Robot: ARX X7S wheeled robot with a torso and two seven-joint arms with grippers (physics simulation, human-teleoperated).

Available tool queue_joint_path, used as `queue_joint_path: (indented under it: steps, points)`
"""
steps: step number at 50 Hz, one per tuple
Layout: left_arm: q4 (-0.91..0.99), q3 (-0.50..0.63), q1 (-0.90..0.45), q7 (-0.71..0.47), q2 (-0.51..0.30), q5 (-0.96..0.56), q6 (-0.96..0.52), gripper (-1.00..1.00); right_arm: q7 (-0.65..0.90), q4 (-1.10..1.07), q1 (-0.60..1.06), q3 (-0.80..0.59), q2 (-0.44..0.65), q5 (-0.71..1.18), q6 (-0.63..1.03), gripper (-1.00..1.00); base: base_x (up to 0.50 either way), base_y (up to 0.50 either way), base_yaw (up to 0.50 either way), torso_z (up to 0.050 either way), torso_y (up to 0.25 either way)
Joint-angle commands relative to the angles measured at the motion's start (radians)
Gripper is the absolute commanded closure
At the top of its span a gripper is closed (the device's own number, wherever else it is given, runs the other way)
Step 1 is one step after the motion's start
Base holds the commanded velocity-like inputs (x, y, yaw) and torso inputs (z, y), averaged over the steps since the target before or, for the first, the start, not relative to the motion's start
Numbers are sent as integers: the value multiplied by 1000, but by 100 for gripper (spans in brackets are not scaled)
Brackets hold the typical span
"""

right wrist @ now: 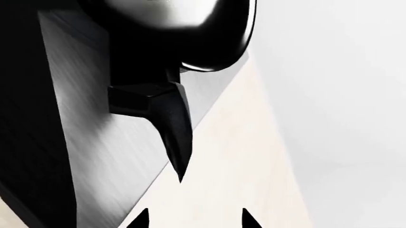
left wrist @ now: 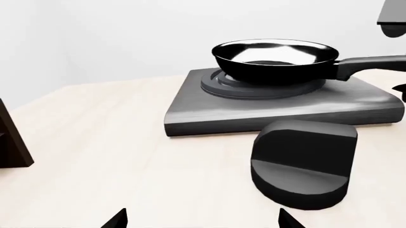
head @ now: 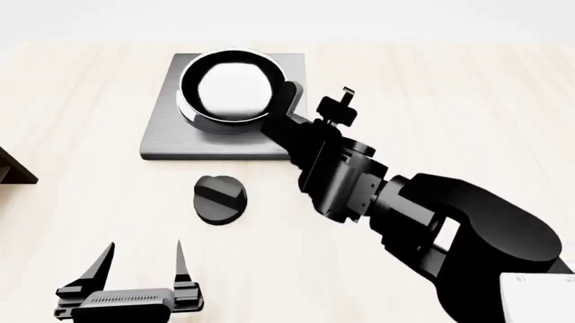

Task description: Turn on the stove and put the frying pan on it.

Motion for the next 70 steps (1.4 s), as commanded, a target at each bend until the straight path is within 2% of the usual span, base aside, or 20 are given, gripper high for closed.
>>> queue_joint_path:
  steps: [1,9,22,36,43,57,58,66,70]
  points:
    - [-6,-23,1,34,17,5,3,-100,-3,-14,-19,25,-20,-23,7,-100,0,0,0,0,0]
    - [-7,-23,2,34,16,3,5,-100,-15,-17,-14,28,-20,-1,-1,-100,0,0,0,0,0]
    - [1,-19,2,31,12,4,2,-100,-185,-9,55,33,-20,274,-55,-100,0,0,0,0,0]
    - [3,-18,3,31,9,0,2,-100,-272,18,84,29,-20,325,-103,-100,0,0,0,0,0]
    - [11,-14,4,29,7,1,-3,-100,-336,20,117,70,-8,390,-133,-100,0,0,0,0,-2]
    - [23,-9,4,23,4,3,-16,-100,-217,-278,163,137,171,453,-100,-100,0,0,0,0,0]
    - [27,-12,4,21,3,-2,-21,-100,-180,-360,162,136,209,449,-101,-100,0,0,0,0,0]
    - [48,-15,2,16,-3,-12,-42,-100,-11,-612,141,179,365,467,-112,-100,0,0,0,0,0]
    - [66,-13,0,9,-5,-7,-56,-100,142,-812,119,195,467,449,-124,-100,0,0,0,0,0]
